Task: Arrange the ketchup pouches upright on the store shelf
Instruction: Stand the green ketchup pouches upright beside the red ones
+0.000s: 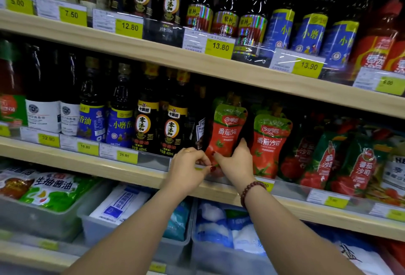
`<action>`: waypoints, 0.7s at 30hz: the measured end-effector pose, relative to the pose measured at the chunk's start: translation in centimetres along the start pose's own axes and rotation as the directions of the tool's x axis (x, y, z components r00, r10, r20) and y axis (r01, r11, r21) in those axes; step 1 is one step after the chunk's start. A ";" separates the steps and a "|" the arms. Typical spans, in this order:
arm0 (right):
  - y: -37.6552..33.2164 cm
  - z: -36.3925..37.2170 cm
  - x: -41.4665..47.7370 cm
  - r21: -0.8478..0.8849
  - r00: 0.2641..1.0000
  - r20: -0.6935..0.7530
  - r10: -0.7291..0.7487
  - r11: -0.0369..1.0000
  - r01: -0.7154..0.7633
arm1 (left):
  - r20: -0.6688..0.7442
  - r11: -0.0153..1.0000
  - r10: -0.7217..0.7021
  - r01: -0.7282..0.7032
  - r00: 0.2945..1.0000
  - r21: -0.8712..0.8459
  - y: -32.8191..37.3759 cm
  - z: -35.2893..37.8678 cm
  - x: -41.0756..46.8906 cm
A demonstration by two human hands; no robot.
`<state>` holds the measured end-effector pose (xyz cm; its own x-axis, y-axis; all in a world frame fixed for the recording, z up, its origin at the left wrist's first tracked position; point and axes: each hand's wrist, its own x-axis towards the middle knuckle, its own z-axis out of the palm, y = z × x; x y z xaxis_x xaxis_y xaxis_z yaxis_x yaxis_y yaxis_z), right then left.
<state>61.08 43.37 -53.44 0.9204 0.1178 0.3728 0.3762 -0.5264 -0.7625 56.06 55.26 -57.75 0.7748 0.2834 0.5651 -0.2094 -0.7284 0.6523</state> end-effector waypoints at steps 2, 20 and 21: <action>-0.2 0.7 -0.2 0.018 1.000 0.020 0.012 1.000 -0.013 | -0.007 1.000 0.001 -0.001 1.000 0.017 -0.4 -0.3 0.0; 1.9 -1.8 0.3 0.421 0.962 0.263 -0.079 0.906 -0.040 | 0.025 0.945 -0.238 0.238 0.971 -0.225 2.4 0.0 1.8; 2.0 -1.8 0.2 0.424 0.959 0.266 -0.100 0.905 -0.024 | 0.009 0.948 -0.237 0.234 0.971 -0.214 2.4 0.0 1.8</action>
<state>61.81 40.79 -53.97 0.8732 0.3897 0.2926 0.3641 -0.1226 -0.9233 56.90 54.03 -55.18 0.8079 0.4423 0.3894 -0.1451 -0.4912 0.8589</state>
